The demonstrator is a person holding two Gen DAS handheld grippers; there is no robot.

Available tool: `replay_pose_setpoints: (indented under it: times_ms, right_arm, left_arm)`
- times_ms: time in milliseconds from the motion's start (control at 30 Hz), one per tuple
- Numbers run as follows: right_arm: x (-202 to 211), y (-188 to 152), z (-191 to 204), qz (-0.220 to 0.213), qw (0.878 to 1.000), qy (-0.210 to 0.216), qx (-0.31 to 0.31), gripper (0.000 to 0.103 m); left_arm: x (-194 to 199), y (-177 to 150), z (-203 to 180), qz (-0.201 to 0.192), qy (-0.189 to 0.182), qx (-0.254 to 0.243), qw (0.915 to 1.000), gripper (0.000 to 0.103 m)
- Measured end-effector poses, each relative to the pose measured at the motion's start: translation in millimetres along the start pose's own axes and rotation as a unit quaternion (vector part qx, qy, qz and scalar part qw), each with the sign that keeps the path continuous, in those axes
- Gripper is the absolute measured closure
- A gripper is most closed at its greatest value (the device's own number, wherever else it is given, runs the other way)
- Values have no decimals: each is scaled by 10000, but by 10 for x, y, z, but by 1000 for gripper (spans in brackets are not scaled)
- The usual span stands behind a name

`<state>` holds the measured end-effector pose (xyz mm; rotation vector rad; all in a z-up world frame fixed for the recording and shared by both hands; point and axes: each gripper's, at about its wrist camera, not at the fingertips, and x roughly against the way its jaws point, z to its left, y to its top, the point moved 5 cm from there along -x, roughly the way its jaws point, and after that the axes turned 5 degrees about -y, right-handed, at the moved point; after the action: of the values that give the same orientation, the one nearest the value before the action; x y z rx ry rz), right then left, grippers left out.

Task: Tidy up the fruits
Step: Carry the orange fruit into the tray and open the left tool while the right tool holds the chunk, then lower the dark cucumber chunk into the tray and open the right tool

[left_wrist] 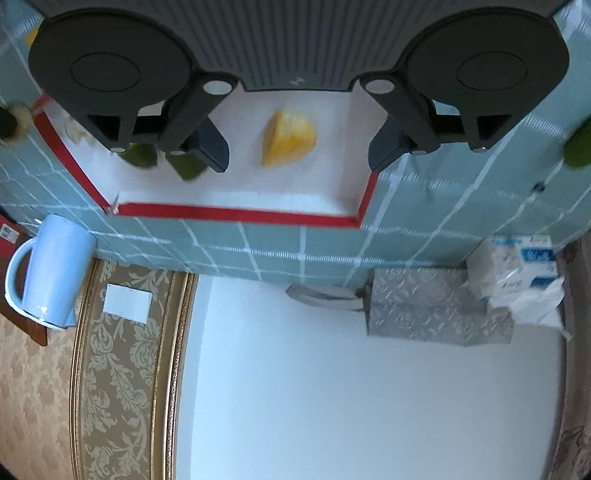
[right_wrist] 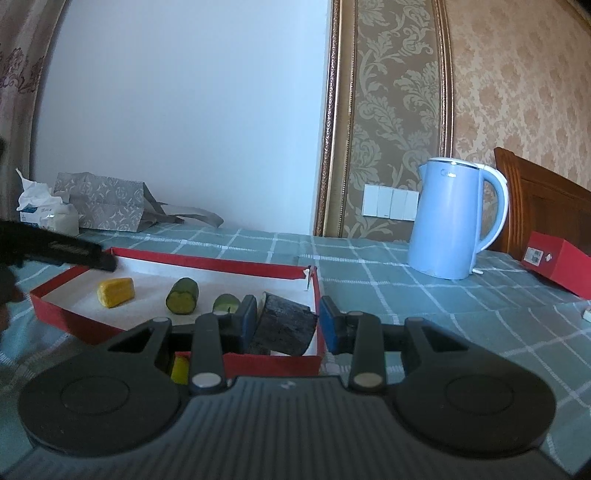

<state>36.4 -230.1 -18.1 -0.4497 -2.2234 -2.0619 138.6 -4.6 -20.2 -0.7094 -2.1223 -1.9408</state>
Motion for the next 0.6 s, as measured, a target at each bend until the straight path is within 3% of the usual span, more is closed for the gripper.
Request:
replay_pose_setpoints:
  times_ms: [200,333,467,600]
  right_arm:
    - [37,-14,70,-27,9999,63,122,69]
    - [72,2,190,-54,9993,274,250,69]
    - [23,76,363,127,9975,660,227,69]
    - [-147,203,546,190,9968,679,376,69]
  left_arm:
    - [313,-245,32,100,-108,51,9999,20]
    - [335,-376,31,327,-110,14,9994,20]
    - [342,-387,66,307,-38,59,9995,20]
    - [337,-398,102,316,31,106,9994,20]
